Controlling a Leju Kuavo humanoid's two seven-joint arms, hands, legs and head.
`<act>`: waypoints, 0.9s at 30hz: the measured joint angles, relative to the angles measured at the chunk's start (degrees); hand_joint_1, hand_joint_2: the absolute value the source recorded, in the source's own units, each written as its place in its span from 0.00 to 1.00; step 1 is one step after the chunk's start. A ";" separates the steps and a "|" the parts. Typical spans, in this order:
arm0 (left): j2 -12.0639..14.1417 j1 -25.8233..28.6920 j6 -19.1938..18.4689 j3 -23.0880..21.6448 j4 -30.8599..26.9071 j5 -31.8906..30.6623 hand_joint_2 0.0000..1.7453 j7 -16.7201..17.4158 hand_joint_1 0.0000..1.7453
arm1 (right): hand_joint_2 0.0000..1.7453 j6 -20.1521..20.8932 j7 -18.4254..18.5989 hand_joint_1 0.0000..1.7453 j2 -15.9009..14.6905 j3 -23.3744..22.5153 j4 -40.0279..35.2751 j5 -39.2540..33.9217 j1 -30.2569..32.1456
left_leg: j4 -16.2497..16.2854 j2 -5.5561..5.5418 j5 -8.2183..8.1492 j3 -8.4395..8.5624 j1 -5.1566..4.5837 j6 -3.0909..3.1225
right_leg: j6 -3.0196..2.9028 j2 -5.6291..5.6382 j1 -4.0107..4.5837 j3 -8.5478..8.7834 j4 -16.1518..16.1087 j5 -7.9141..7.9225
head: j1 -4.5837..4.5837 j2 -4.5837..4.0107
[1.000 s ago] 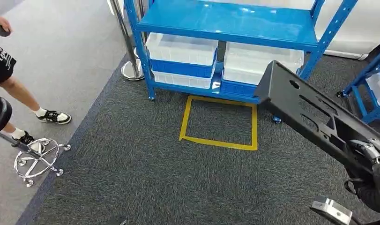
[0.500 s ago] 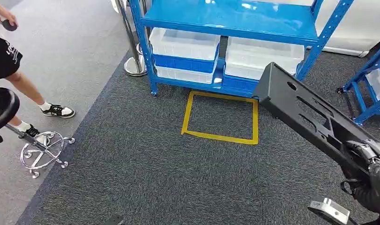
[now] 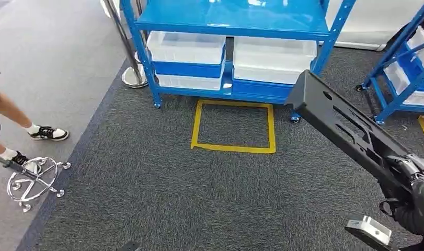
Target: Take the parts from the cabinet and place them on the table.
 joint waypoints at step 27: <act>1.92 0.97 -1.86 1.24 0.00 2.56 1.00 -0.22 0.00 | 1.00 2.23 3.80 1.00 7.87 13.61 6.25 6.25 -11.80 | -0.41 -0.54 -0.02 0.44 -0.03 0.80 | 0.85 -1.76 0.88 -0.16 0.01 0.24 | 0.06 0.00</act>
